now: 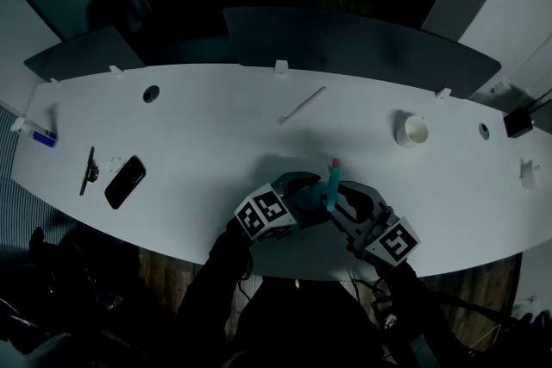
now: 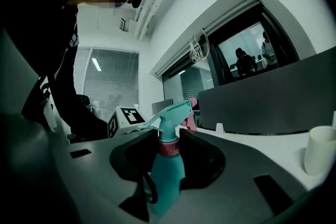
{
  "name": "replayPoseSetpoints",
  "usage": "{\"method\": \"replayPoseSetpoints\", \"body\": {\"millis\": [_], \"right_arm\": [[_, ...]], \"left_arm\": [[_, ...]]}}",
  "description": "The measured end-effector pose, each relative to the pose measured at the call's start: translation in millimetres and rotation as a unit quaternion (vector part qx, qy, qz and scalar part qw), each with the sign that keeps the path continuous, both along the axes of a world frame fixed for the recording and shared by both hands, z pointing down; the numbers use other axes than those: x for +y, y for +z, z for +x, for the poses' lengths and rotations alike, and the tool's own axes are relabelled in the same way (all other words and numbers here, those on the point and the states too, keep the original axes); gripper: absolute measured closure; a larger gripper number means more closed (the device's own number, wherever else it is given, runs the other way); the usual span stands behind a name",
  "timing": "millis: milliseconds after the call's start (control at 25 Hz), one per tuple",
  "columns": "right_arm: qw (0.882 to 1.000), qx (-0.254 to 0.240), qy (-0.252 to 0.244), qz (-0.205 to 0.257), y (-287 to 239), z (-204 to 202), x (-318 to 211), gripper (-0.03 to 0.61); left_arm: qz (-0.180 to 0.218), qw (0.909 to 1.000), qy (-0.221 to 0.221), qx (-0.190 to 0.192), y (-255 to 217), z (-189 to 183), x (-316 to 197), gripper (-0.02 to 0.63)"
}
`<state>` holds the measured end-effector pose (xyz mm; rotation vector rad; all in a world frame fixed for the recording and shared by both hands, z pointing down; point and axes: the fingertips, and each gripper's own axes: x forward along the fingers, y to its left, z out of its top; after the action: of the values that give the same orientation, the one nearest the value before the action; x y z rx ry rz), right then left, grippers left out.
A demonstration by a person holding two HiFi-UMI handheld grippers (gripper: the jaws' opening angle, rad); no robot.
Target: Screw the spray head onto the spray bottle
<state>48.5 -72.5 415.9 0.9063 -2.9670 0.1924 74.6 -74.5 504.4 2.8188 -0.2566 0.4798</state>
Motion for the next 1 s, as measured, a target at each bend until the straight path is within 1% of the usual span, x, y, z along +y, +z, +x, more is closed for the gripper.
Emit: {"method": "replayPoseSetpoints", "body": {"millis": [40, 80, 120, 160, 200, 240, 320, 360, 400, 440, 480, 520, 560, 600, 640, 680, 720, 760, 800, 840, 880, 920, 960, 1000], "right_arm": [[1.000, -0.002, 0.003, 0.001, -0.7, 0.8, -0.5, 0.448], [1.000, -0.006, 0.011, 0.004, -1.6, 1.3, -0.5, 0.448], [1.000, -0.011, 0.024, 0.008, -2.6, 1.6, 0.0, 0.448], [0.999, -0.017, 0.040, 0.011, -3.3, 2.0, 1.0, 0.448], [0.998, -0.021, 0.059, 0.016, -3.7, 2.5, 2.1, 0.448], [0.996, -0.024, 0.080, 0.021, -4.0, 2.9, 3.1, 0.448], [0.992, -0.027, 0.120, 0.028, -3.8, 3.7, 5.0, 0.448], [0.990, -0.030, 0.134, 0.026, -3.1, 4.2, 6.2, 0.448], [0.989, -0.034, 0.141, 0.022, -2.1, 4.8, 7.4, 0.448], [0.989, -0.037, 0.142, 0.017, -1.1, 5.3, 8.1, 0.448], [0.990, -0.038, 0.138, 0.013, -0.3, 5.4, 8.2, 0.448], [0.991, -0.036, 0.130, 0.010, 0.3, 5.0, 7.9, 0.448], [0.993, -0.034, 0.117, 0.007, 0.7, 4.3, 7.5, 0.448], [0.995, -0.033, 0.099, 0.003, 0.8, 3.6, 7.0, 0.448], [0.996, -0.032, 0.078, -0.001, 0.6, 3.1, 6.6, 0.448], [0.998, -0.032, 0.055, -0.005, 0.2, 2.8, 6.6, 0.448], [0.999, -0.031, 0.031, -0.010, 0.0, 2.5, 7.1, 0.448], [0.999, -0.031, 0.010, -0.014, -0.1, 2.1, 7.7, 0.448], [0.999, -0.028, -0.007, -0.015, 0.1, 1.6, 8.4, 0.448], [0.999, -0.023, -0.017, -0.014, 0.3, 1.1, 8.7, 0.448], [1.000, -0.018, -0.019, -0.011, 0.3, 1.1, 8.7, 0.448], [1.000, -0.018, -0.015, -0.008, 0.0, 1.5, 8.2, 0.448], [1.000, -0.022, -0.004, -0.004, -0.8, 2.1, 7.7, 0.448], [1.000, -0.028, 0.011, 0.001, -1.8, 2.7, 7.2, 0.448]], "left_arm": [[0.007, 1.0000, -0.007, 0.001, -1.4, 0.8, 0.0, 0.241], [0.016, 0.9995, -0.028, 0.005, -3.3, 0.3, -0.3, 0.247], [0.025, 0.9978, -0.061, 0.011, -5.0, -0.6, -0.6, 0.252], [0.033, 0.9941, -0.102, 0.018, -6.1, -1.8, -0.9, 0.253], [0.041, 0.9879, -0.148, 0.023, -6.5, -3.0, -1.4, 0.255], [0.049, 0.9787, -0.198, 0.026, -6.8, -4.5, -2.1, 0.255], [0.067, 0.9537, -0.293, 0.021, -8.0, -7.6, -2.6, 0.258], [0.077, 0.9413, -0.329, 0.014, -8.1, -8.7, -2.0, 0.259], [0.086, 0.9326, -0.350, 0.004, -7.2, -9.1, -0.8, 0.259], [0.094, 0.9302, -0.355, -0.004, -5.5, -8.7, 0.9, 0.259], [0.099, 0.9342, -0.343, -0.008, -4.0, -8.4, 2.3, 0.259], [0.096, 0.9428, -0.319, -0.001, -4.3, -9.4, 2.8, 0.259], [0.083, 0.9533, -0.290, 0.013, -6.6, -12.0, 2.2, 0.250], [0.063, 0.9645, -0.255, 0.030, -9.4, -14.7, 0.7, 0.217], [0.041, 0.9758, -0.212, 0.037, -10.2, -15.3, -0.7, 0.196], [0.026, 0.9862, -0.160, 0.032, -7.8, -13.0, -1.2, 0.191], [0.020, 0.9940, -0.106, 0.018, -3.8, -8.4, -0.5, 0.186], [0.021, 0.9981, -0.057, 0.004, -0.8, -2.9, 1.2, 0.186], [0.021, 0.9996, -0.020, -0.006, 0.3, 2.3, 3.6, 0.186], [0.020, 0.9997, 0.003, -0.009, -0.1, 6.2, 6.1, 0.199], [0.020, 0.9997, 0.010, -0.008, -1.3, 8.5, 7.6, 0.230], [0.023, 0.9997, 0.000, -0.003, -2.8, 9.2, 7.7, 0.233], [0.029, 0.9993, -0.024, 0.004, -4.1, 8.7, 6.5, 0.236], [0.036, 0.9975, -0.059, 0.011, -5.2, 7.5, 4.4, 0.238]]}}
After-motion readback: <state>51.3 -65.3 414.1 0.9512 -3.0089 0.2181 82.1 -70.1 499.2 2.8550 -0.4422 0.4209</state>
